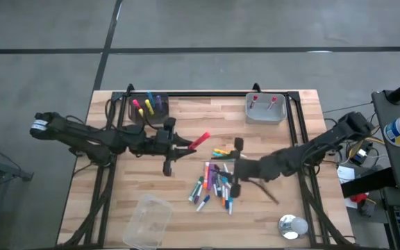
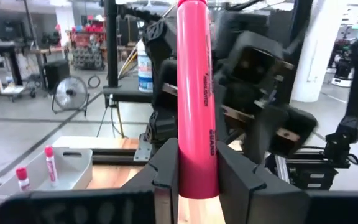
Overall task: Pick & Place Markers
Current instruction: Put the red highlighter pen into the black bin
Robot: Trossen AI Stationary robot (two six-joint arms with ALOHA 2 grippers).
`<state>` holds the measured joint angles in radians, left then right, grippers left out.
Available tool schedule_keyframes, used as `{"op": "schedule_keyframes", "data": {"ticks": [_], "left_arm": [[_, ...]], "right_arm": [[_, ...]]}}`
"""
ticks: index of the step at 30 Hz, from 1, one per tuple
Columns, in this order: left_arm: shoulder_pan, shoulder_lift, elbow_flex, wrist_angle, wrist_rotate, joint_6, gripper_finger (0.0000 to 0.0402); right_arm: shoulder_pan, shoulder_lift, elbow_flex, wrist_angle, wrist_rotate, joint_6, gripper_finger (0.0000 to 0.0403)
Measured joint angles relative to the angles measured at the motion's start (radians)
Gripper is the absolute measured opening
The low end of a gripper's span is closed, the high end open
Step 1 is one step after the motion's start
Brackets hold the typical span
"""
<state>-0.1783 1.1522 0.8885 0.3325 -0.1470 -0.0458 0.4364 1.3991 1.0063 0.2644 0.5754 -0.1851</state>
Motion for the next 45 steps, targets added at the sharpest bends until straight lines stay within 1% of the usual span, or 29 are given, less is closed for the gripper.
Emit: {"op": "schedule_keyframes", "data": {"ticks": [3, 6, 13, 18, 20, 23, 28, 34, 39, 45], "left_arm": [[0.000, 0.001, -0.037, 0.074, 0.022, 0.010, 0.0072], [0.000, 0.001, -0.067, 0.146, 0.027, 0.011, 0.0072], [0.000, 0.003, -0.183, 0.398, 0.029, 0.010, 0.0072], [0.000, 0.004, -0.277, 0.575, 0.035, 0.012, 0.0072], [0.000, 0.004, -0.313, 0.646, 0.047, 0.020, 0.0072], [0.000, 0.004, -0.355, 0.721, 0.060, 0.022, 0.0073], [0.000, 0.004, -0.389, 0.756, 0.060, 0.016, 0.0074], [0.000, 0.004, -0.400, 0.759, 0.062, 0.020, 0.0075], [0.000, 0.004, -0.404, 0.755, 0.082, 0.020, 0.0076], [-0.002, 0.004, -0.404, 0.748, 0.088, 0.030, 0.0076]], "right_arm": [[-0.011, -0.029, -0.084, 0.226, -0.002, -0.041, 0.0162], [-0.036, -0.034, -0.128, 0.352, -0.032, -0.037, 0.0163], [-0.115, -0.009, -0.132, 0.400, -0.224, 0.025, 0.0165], [-0.162, -0.005, -0.091, 0.410, -0.288, 0.047, 0.0171], [-0.181, 0.004, -0.073, 0.406, -0.330, 0.054, 0.0172], [-0.205, 0.025, -0.045, 0.396, -0.371, 0.081, 0.0173], [-0.245, 0.089, 0.009, 0.397, -0.384, 0.107, 0.0173], [-0.287, 0.179, 0.107, 0.384, -0.492, 0.133, 0.0173], [-0.302, 0.235, 0.199, 0.327, -0.499, 0.129, 0.0172], [-0.310, 0.263, 0.242, 0.288, -0.510, 0.149, 0.0173]]}}
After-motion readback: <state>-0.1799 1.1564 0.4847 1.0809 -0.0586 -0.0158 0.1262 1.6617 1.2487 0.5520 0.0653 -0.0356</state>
